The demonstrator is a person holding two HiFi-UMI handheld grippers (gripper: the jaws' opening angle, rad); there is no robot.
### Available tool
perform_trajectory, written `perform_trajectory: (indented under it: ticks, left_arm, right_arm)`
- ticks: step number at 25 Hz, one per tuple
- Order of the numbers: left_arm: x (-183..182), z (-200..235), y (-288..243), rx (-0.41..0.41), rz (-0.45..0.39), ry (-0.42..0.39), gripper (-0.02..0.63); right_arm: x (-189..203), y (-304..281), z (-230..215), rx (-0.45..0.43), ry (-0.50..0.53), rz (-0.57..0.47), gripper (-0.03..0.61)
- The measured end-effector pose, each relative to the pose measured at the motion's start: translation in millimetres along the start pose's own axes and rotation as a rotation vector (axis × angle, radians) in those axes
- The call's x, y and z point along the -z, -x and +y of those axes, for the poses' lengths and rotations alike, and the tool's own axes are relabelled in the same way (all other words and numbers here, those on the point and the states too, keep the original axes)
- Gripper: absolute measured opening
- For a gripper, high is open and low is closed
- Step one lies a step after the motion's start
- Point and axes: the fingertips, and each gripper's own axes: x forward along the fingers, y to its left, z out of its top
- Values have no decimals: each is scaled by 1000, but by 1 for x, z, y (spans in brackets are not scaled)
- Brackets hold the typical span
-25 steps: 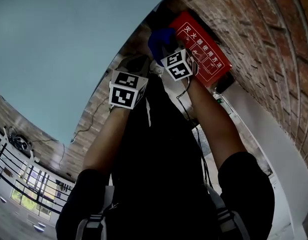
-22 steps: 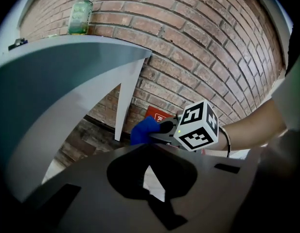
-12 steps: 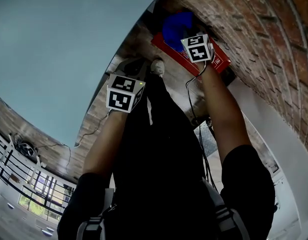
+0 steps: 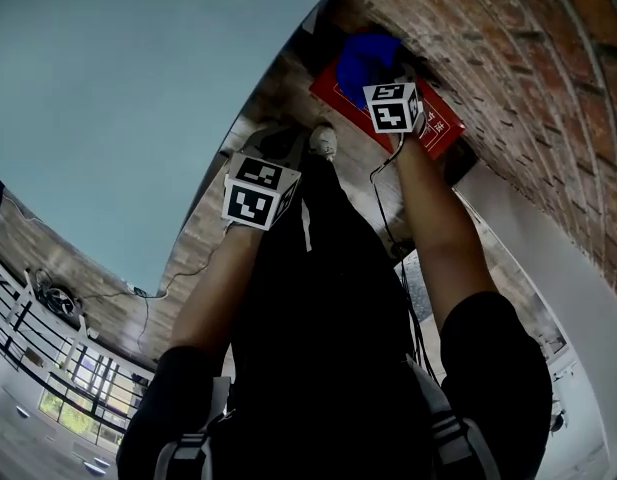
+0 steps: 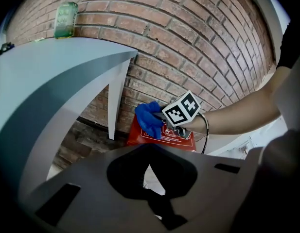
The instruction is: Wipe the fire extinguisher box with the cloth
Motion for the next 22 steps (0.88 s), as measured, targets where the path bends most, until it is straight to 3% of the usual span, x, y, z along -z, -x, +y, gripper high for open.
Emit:
perform_trajectory:
  ticks: [11, 16, 22]
  left_arm:
    - [-12, -14, 13, 1, -1, -21, -2]
    - [-14, -23, 22, 4, 2, -28, -2]
    - [-7, -31, 31, -9, 15, -17, -2]
  right_arm:
    - [57, 41, 100, -205, 96, 85, 41]
    - [57, 38, 88, -258, 91, 105, 41]
    - [44, 21, 29, -159, 24, 72, 41]
